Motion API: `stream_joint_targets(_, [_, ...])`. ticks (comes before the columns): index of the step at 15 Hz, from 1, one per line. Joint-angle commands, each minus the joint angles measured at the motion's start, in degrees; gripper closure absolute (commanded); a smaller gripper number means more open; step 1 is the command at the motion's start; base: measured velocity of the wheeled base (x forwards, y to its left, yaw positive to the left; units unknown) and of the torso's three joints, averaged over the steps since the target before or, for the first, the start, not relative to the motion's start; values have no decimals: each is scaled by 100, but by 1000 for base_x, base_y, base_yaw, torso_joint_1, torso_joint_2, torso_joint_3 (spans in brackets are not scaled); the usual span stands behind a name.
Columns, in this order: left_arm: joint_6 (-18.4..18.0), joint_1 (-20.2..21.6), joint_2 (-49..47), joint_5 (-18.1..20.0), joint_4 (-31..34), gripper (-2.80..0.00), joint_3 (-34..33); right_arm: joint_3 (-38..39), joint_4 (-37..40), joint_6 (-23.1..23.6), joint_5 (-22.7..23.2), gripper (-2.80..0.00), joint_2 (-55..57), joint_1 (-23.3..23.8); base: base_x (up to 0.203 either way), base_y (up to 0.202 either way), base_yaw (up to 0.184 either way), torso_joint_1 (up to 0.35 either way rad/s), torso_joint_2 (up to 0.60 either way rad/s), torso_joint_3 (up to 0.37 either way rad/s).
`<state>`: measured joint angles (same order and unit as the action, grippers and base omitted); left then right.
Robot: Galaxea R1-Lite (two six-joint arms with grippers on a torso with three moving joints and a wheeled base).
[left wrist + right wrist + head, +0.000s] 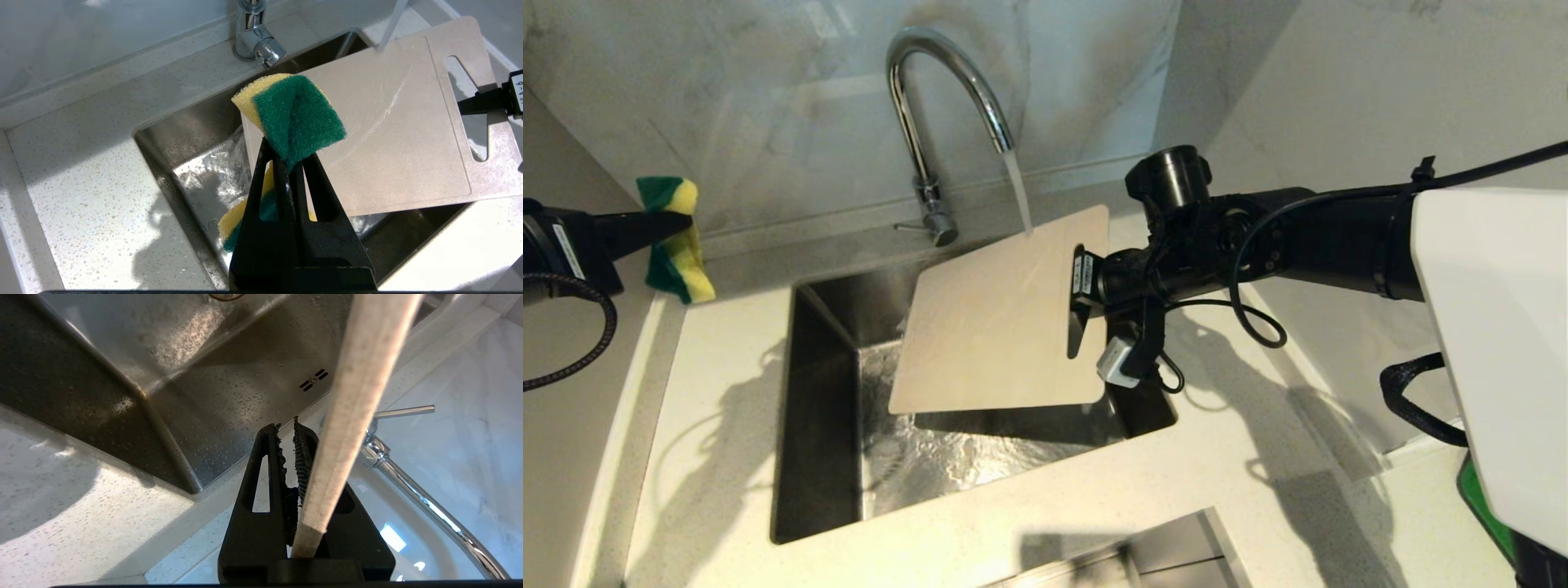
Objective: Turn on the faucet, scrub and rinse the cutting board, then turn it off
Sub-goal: Scrub the cutting board underwater
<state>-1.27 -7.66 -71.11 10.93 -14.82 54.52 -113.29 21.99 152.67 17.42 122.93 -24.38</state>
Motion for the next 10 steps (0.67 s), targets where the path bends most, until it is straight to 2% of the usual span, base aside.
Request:
stream_joint_targets(1, [4,1,-8,5,-12,0,6,0,7,56,7,0,3,-14,0,0,0,0,0,0])
stream_joint_targets(10, [4,1,-86,-3,-9,0,-10,110,127,5,118,0,-177,-90,0,0,0,0,0,0])
